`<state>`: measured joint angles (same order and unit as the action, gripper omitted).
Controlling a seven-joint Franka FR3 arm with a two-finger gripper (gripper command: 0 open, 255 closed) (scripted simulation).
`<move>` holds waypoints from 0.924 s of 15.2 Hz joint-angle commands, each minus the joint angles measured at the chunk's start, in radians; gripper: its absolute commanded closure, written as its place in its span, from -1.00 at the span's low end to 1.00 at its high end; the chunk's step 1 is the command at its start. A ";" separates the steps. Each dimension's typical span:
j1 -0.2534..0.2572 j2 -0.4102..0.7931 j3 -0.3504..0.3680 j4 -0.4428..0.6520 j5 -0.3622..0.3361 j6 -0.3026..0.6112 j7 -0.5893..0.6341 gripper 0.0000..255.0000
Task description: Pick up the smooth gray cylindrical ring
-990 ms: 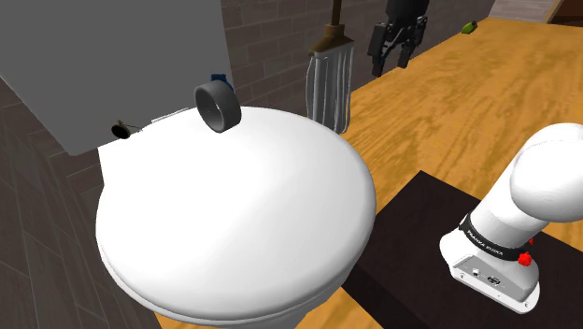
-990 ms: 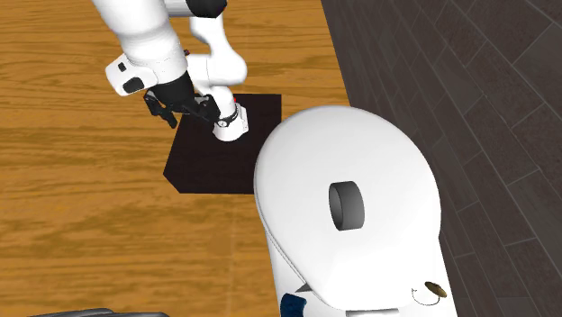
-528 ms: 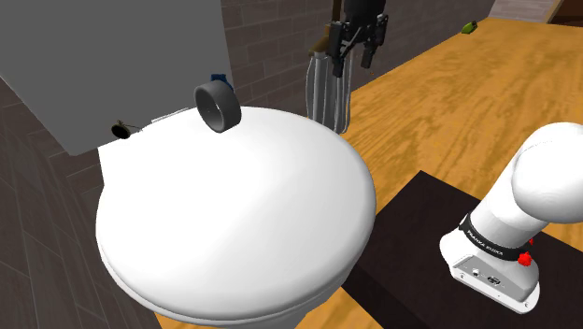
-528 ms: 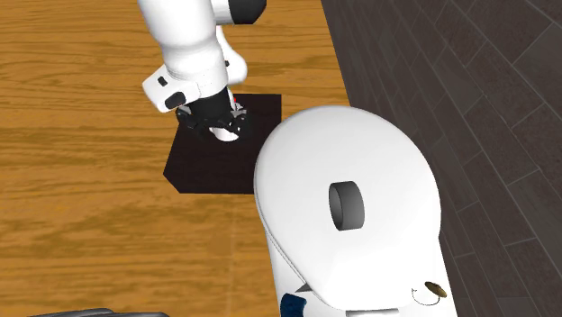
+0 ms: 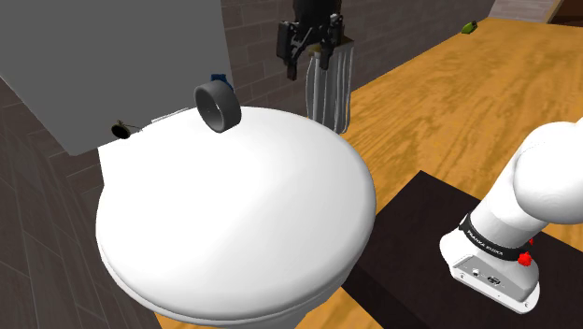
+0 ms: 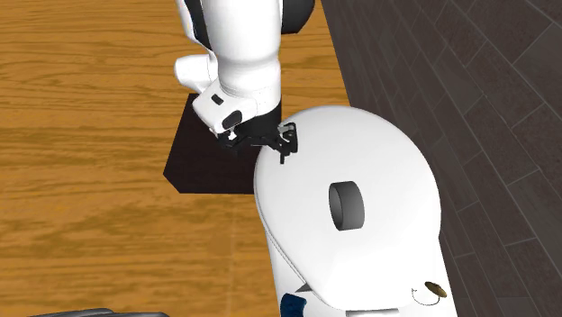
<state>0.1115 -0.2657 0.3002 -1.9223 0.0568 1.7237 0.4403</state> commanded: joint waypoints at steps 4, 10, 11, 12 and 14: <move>0.030 0.157 0.076 0.179 -0.052 -0.007 0.093 -1.00; 0.099 0.380 0.149 0.444 -0.164 -0.052 0.206 -1.00; 0.117 0.422 0.158 0.497 -0.188 -0.065 0.223 -1.00; 0.136 0.465 0.166 0.554 -0.212 -0.081 0.240 -1.00; 0.184 0.556 0.177 0.679 -0.264 -0.120 0.269 -1.00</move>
<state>0.2703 0.2402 0.4705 -1.3065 -0.1778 1.6196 0.6911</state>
